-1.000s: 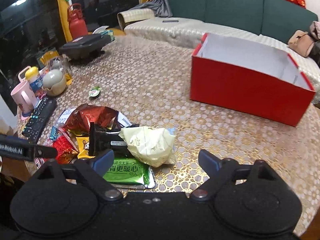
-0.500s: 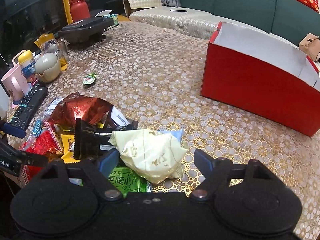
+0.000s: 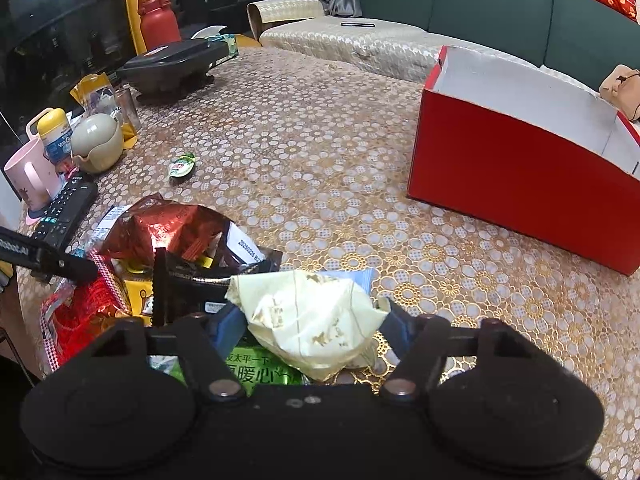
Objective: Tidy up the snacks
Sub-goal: 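Grasp the small blue candy with the left tool while the right tool grasps the pale yellow bag, then carry both snacks into the red box and open both tools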
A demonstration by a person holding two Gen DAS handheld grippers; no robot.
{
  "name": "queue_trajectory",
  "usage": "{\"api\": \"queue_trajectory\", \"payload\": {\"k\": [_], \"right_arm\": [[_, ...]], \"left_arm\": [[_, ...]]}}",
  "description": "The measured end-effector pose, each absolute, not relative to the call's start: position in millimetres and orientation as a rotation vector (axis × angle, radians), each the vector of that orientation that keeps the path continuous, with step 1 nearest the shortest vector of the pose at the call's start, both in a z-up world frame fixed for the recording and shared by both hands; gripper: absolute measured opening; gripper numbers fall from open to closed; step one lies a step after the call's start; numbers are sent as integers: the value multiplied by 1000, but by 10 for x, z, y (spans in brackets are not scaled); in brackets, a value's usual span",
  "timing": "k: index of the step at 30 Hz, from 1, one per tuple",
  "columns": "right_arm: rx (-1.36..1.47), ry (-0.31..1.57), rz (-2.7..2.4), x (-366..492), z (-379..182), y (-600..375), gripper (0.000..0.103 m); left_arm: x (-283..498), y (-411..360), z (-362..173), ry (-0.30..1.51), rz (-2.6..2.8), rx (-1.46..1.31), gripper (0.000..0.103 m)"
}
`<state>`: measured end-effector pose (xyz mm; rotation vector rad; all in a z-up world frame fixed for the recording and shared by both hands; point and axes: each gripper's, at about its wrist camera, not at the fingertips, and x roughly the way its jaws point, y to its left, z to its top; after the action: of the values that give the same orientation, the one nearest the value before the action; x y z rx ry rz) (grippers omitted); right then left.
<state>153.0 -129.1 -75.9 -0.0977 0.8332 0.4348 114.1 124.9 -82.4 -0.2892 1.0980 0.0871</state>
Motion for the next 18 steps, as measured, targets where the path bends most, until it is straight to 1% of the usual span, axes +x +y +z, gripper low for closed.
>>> {"api": "queue_trajectory", "payload": {"k": [1,4,6,11,18], "right_arm": [[-96,831,435,1526,-759,-1293,63],[-95,822,434,1513,-762,-1297,61],[-90,818,436,1506,-762,-1307,60],[-67,812,431,1492,-759,-1342,57],[-31,802,409,1461,-729,-1429,54]], "left_arm": [[1140,1233,-813,1089,87,-280,41],[1149,1203,-822,1080,81,-264,33],[1147,1201,-828,1079,80,-266,15],[1116,1194,-826,1062,84,-271,12],[1078,1155,-745,1029,72,-262,12]]}}
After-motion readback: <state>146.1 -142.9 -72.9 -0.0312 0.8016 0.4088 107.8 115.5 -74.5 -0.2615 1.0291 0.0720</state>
